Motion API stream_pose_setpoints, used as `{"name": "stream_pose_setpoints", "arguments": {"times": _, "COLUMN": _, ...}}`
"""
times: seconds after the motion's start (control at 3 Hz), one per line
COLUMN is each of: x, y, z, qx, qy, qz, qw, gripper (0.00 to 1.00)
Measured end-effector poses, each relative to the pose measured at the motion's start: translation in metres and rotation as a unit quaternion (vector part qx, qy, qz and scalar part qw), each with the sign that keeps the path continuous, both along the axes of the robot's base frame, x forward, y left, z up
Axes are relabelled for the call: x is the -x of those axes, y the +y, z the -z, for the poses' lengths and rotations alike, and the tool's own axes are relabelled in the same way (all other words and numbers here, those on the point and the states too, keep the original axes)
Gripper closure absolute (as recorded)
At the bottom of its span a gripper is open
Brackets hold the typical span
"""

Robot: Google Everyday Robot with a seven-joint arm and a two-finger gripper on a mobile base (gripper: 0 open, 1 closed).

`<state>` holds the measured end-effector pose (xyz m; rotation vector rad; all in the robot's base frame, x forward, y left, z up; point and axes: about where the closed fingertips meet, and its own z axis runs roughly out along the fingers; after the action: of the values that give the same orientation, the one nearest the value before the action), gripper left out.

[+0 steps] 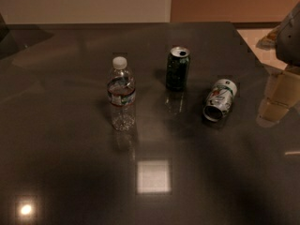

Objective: Place 7up can upright

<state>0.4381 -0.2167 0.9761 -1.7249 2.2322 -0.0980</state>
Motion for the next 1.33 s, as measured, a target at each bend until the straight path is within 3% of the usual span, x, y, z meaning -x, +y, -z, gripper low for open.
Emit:
{"name": "stream_pose_setpoints", "arguments": {"times": 0.67, "x": -0.003, "y": -0.001, "z": 0.000, "qx": -0.002, "qy": 0.000, "qz": -0.009, "qw": 1.0000, "gripper": 0.00}}
{"name": "stream_pose_setpoints", "arguments": {"times": 1.0, "x": -0.012, "y": -0.003, "z": 0.006, "qx": -0.011, "qy": -0.001, "qz": -0.046, "qw": 0.9989, "gripper": 0.00}}
{"name": "stream_pose_setpoints", "arguments": {"times": 1.33, "x": -0.030, "y": -0.001, "z": 0.021, "qx": -0.016, "qy": -0.005, "qz": -0.116, "qw": 0.9931, "gripper": 0.00}}
